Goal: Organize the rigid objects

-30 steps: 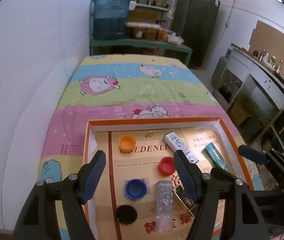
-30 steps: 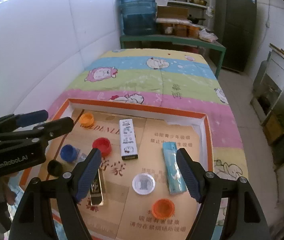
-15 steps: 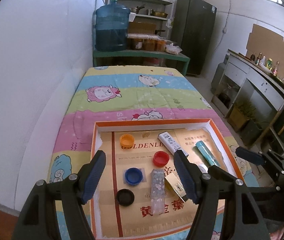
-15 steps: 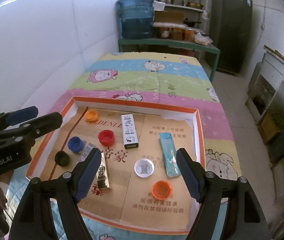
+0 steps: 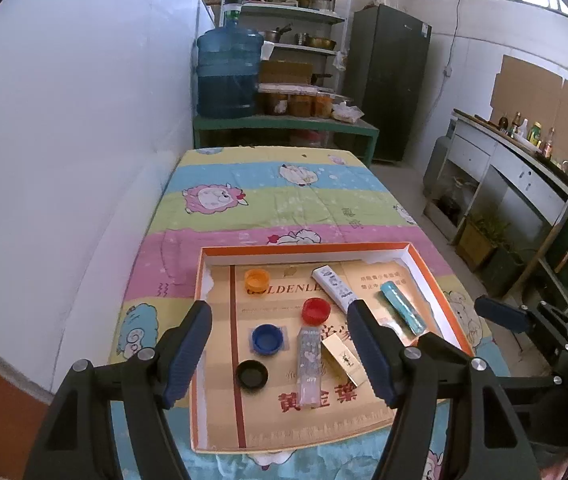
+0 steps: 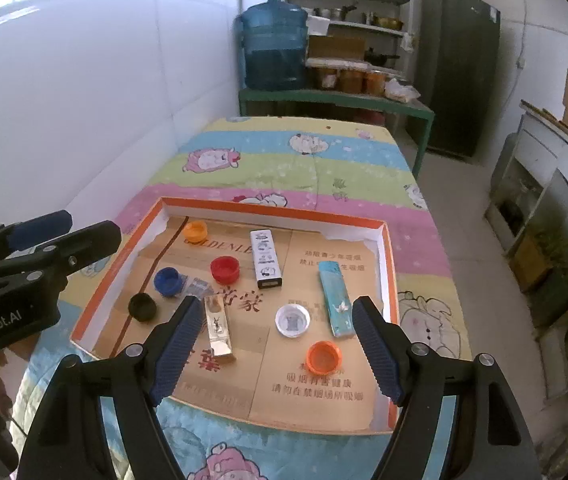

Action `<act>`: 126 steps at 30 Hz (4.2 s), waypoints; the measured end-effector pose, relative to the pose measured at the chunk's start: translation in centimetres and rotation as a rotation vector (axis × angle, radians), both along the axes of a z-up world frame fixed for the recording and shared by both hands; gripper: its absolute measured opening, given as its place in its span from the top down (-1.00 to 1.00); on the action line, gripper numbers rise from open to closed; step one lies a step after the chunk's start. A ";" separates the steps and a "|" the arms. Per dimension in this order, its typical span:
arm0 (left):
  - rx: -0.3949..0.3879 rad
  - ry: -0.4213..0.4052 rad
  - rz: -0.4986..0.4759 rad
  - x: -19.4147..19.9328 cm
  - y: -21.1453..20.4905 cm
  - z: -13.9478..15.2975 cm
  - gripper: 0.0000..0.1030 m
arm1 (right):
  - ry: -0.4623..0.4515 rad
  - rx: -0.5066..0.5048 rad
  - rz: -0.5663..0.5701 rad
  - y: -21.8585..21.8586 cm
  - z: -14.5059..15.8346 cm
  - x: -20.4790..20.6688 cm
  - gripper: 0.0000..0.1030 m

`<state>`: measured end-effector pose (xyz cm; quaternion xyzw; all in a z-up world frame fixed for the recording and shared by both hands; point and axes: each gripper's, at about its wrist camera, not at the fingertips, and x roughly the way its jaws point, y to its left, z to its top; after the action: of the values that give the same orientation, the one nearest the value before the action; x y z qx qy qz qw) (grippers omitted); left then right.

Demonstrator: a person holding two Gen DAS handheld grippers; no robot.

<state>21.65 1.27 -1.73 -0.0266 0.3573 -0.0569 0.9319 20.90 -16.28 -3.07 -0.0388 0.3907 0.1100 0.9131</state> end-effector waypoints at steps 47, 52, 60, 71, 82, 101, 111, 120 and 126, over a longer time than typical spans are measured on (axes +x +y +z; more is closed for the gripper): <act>0.032 -0.189 0.094 -16.7 -1.1 5.9 -0.36 | -0.139 0.011 -0.039 0.4 6.0 -15.6 -0.52; 0.038 -0.193 0.118 -17.5 -1.0 5.9 -0.36 | -0.187 -0.014 -0.048 1.1 6.7 -17.4 -0.52; 0.038 -0.191 0.147 -18.4 -0.8 5.8 -0.36 | -0.211 0.002 -0.087 1.0 7.1 -18.6 -0.52; 0.053 -0.194 0.164 -18.7 -0.4 5.3 -0.36 | -0.244 -0.013 -0.131 0.9 7.0 -19.2 -0.52; 0.063 -0.189 0.181 -18.5 0.3 4.5 -0.36 | -0.231 -0.009 -0.147 0.6 6.1 -18.6 -0.52; 0.070 -0.180 0.184 -18.0 0.4 3.8 -0.35 | -0.243 -0.019 -0.150 0.6 5.8 -18.5 -0.52; 0.070 -0.178 0.184 -18.0 0.3 3.8 -0.36 | -0.242 -0.018 -0.150 0.7 5.8 -18.5 -0.52; 0.070 -0.178 0.183 -18.0 0.3 3.8 -0.36 | -0.243 -0.019 -0.150 0.7 5.7 -18.4 -0.52; 0.070 -0.179 0.183 -18.0 0.2 3.8 -0.36 | -0.243 -0.018 -0.149 0.8 5.7 -18.3 -0.52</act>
<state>3.70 1.51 2.07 -0.0214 0.2706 0.0388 0.9617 2.57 -15.43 2.59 -0.0309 0.2801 0.0330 0.9589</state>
